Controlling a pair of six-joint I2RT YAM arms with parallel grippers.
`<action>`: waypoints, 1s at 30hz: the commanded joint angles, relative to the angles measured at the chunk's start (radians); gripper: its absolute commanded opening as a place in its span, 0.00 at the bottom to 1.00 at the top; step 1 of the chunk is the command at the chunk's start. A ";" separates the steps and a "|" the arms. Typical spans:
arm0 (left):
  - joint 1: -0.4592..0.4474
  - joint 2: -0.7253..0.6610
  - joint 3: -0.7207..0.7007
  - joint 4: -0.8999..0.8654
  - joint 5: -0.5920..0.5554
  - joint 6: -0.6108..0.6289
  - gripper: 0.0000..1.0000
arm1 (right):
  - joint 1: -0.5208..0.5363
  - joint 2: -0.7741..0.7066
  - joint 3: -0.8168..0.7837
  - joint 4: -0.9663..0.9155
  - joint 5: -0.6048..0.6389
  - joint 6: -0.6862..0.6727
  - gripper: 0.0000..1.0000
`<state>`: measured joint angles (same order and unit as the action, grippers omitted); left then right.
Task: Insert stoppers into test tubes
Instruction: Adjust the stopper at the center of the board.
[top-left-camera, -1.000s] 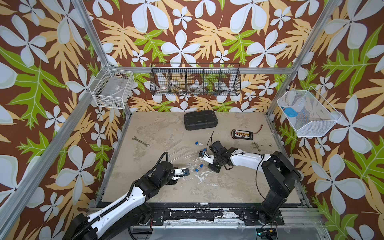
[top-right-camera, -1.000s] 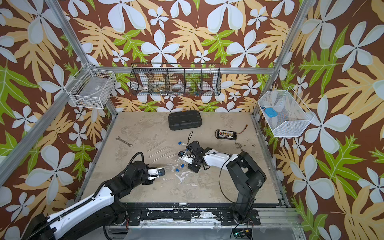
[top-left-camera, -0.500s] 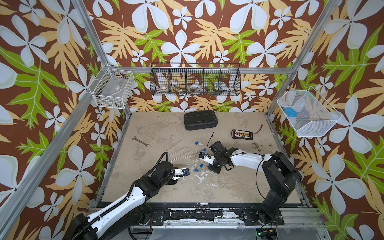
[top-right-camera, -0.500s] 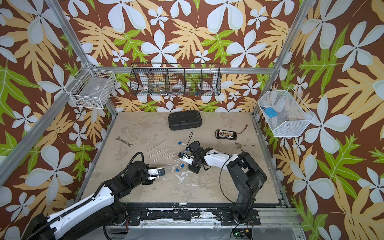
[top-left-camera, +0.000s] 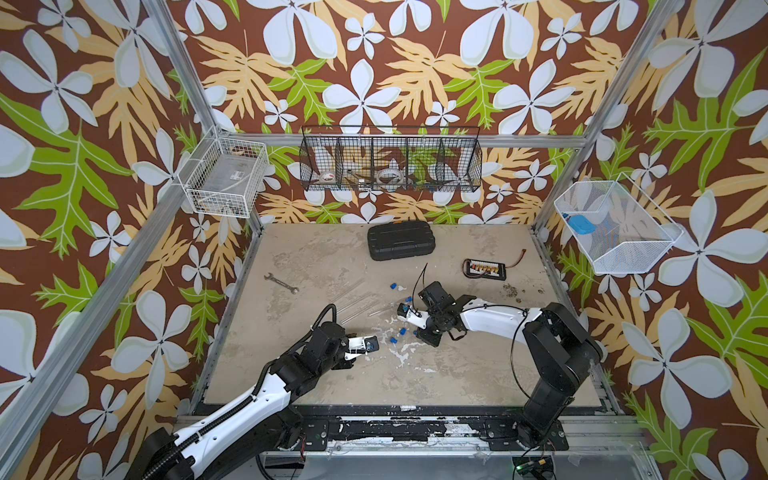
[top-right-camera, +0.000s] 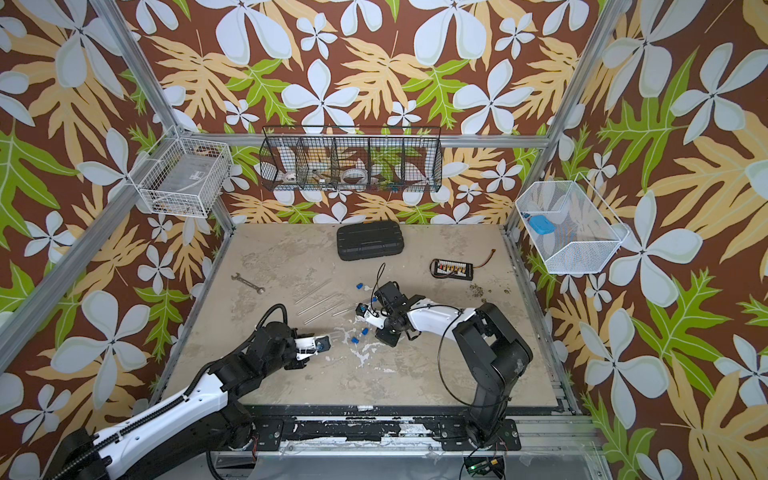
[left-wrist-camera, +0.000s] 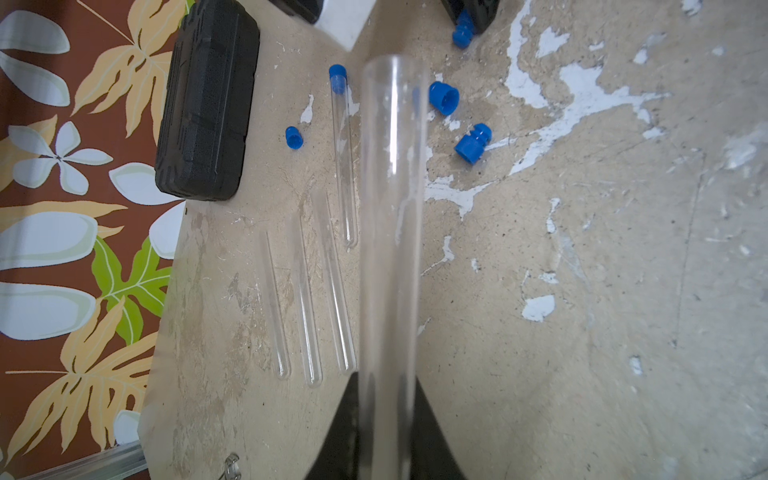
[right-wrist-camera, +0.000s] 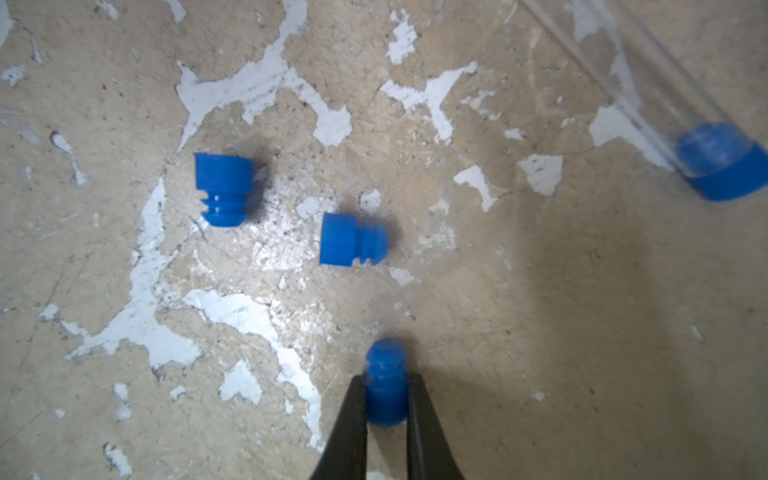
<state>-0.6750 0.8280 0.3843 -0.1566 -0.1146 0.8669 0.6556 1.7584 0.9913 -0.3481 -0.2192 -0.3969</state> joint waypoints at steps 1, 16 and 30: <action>0.003 -0.007 0.001 0.017 0.016 0.011 0.00 | 0.001 -0.014 0.003 -0.048 -0.020 -0.002 0.11; 0.002 -0.001 0.007 0.055 0.105 0.140 0.00 | 0.074 -0.244 0.095 -0.269 -0.073 0.049 0.11; 0.002 0.048 0.036 0.054 0.114 0.111 0.00 | 0.190 -0.210 0.255 -0.353 -0.103 0.064 0.11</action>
<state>-0.6750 0.8730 0.4099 -0.1150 -0.0139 0.9962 0.8391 1.5402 1.2335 -0.6800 -0.3103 -0.3443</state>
